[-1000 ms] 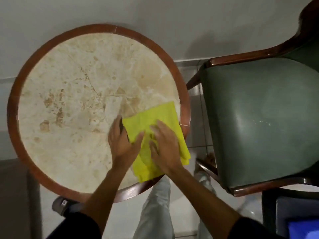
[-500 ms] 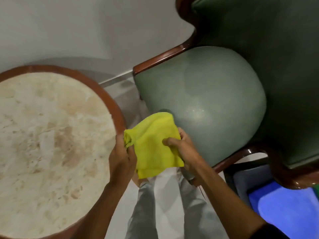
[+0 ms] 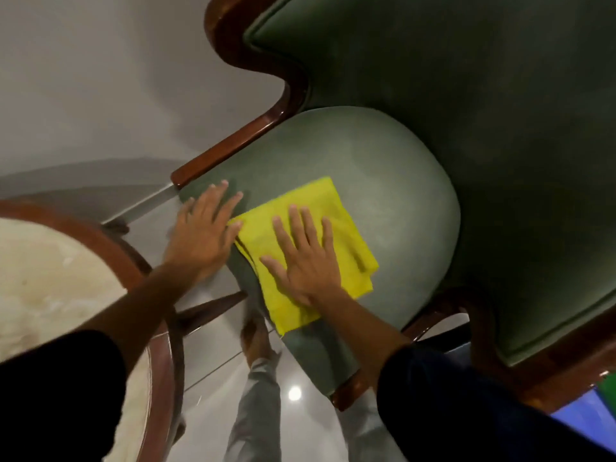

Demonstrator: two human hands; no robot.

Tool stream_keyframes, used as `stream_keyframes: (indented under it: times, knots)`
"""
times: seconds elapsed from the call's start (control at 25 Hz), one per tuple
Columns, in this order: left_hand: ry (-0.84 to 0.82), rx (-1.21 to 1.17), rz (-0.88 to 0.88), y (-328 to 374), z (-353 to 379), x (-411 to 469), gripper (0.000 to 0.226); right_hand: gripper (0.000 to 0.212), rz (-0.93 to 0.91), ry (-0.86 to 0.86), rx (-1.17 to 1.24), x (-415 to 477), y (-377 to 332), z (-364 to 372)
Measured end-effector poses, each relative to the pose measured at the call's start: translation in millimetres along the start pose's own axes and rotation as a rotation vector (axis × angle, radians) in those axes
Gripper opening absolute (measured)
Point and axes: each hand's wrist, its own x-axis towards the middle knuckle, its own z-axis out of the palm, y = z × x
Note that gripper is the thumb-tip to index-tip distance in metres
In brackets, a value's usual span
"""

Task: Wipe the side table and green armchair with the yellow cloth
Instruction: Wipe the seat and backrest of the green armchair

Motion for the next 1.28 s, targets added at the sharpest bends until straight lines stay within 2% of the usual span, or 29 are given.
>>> stream_keyframes:
  times: [0.08,0.16,0.24,0.36,0.44,0.52,0.6,0.68,0.8,0.88,0.96,1.0,1.04,1.12,1.2,1.28]
  knots:
    - [-0.088,0.039,0.08,-27.0,3.2,20.9,0.062,0.071,-0.134,-0.015,-0.111,49.8,29.0,-10.0]
    - [-0.152,0.044,0.124,-47.6,5.2,25.6,0.063,0.069,-0.064,0.007,-0.158,97.8,70.8,-28.5]
    - [-0.169,0.047,0.187,-58.8,8.3,24.4,0.062,0.065,0.267,0.093,-0.108,113.5,120.8,-42.2]
    - [-0.184,-0.001,0.2,-63.9,7.6,23.0,0.058,0.062,0.792,0.269,0.084,59.9,148.6,-40.2]
    - [-0.197,-0.037,0.177,-60.0,5.2,21.7,0.06,0.062,1.072,0.325,0.12,13.3,112.7,-22.9]
    - [-0.215,-0.064,0.172,-57.8,4.2,22.7,0.058,0.062,1.212,0.345,0.145,-23.4,50.2,0.5]
    - [-0.211,-0.168,0.155,-61.0,2.8,23.7,0.052,0.063,1.13,0.368,0.063,-40.0,-15.3,23.2]
    - [-0.2,-0.373,0.113,-59.9,-3.5,28.2,0.047,0.065,0.907,0.342,0.051,-13.4,-53.1,30.3]
    - [-0.263,-0.693,-0.139,-59.1,-14.2,36.2,0.05,0.065,0.358,0.214,-0.06,52.7,-77.9,22.0]
    - [-0.271,-0.851,-0.246,-57.6,-22.4,41.1,0.058,0.067,0.021,0.206,-0.191,44.7,-78.0,32.3]
    - [-0.293,-0.677,-0.107,-50.0,-22.2,41.1,0.055,0.07,-0.179,0.128,-0.262,-16.5,-63.9,47.2]
    - [-0.311,-0.528,-0.034,-44.7,-16.9,38.4,0.053,0.068,-0.161,0.114,-0.266,-54.6,-52.4,53.7]
    - [-0.326,-0.413,-0.01,-39.2,-10.6,33.6,0.056,0.065,-0.063,0.117,-0.233,-87.2,-36.1,53.7]
    - [-0.345,-0.335,-0.07,-26.8,2.9,18.1,0.065,0.064,0.225,0.211,-0.145,-113.7,14.3,43.0]
    - [-0.331,-0.357,-0.118,-14.4,11.7,3.9,0.07,0.068,0.595,0.236,-0.037,-98.6,66.8,20.4]
    - [-0.301,-0.363,-0.142,0.1,14.7,-4.2,0.072,0.071,0.949,0.274,0.189,-60.1,97.6,-11.4]
